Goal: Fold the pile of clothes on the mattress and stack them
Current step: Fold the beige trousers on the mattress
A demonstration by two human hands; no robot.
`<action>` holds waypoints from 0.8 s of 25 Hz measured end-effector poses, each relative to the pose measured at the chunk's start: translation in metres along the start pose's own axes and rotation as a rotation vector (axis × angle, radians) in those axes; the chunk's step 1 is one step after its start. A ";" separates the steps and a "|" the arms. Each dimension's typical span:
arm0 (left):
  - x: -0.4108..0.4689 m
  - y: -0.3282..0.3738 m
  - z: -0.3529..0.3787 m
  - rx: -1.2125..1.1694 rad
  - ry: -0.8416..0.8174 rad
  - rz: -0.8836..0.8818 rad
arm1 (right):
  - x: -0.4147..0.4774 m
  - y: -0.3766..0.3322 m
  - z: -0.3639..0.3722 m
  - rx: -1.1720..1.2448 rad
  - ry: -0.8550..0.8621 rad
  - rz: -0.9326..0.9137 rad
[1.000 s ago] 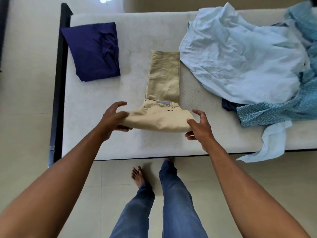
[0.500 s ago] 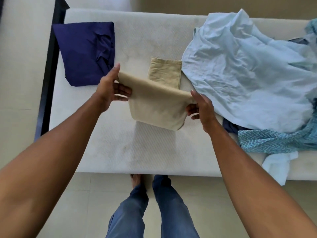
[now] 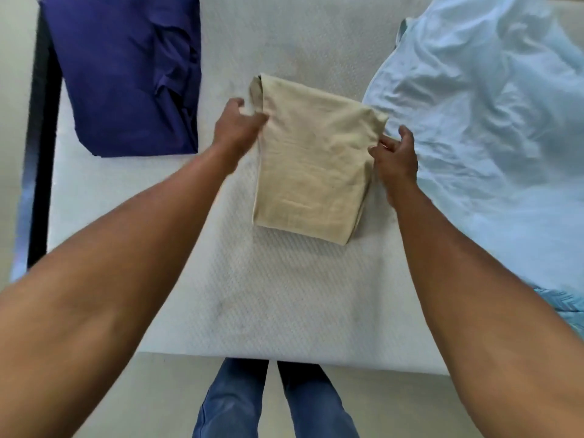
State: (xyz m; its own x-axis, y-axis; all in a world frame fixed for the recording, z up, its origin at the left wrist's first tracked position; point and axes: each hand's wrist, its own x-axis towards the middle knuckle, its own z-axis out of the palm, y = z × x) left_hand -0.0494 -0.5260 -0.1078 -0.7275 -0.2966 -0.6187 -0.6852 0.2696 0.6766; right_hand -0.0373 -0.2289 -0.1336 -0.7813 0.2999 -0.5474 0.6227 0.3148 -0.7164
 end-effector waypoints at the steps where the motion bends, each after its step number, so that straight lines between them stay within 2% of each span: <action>1: -0.007 -0.020 0.009 0.100 0.015 -0.026 | -0.008 0.011 0.006 -0.012 0.038 0.006; 3: -0.030 -0.055 0.023 0.196 -0.039 -0.093 | -0.028 0.036 0.016 0.056 0.075 0.077; 6: -0.053 -0.083 0.029 0.120 -0.129 -0.159 | -0.056 0.053 0.025 0.146 -0.070 0.265; 12: -0.065 -0.070 0.000 -0.252 -0.393 -0.383 | -0.065 0.020 0.019 0.421 -0.365 0.434; 17: -0.111 -0.058 -0.046 -0.352 -0.395 -0.359 | -0.123 -0.013 0.024 0.421 -0.321 0.465; 20: -0.147 -0.055 -0.085 -0.394 -0.384 -0.337 | -0.169 -0.046 0.027 0.391 -0.284 0.383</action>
State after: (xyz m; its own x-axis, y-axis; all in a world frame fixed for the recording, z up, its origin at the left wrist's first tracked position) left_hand 0.0985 -0.5749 -0.0202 -0.4851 0.0622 -0.8723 -0.8676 -0.1596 0.4710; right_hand 0.0649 -0.3187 -0.0195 -0.5199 0.0578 -0.8523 0.8415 -0.1374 -0.5226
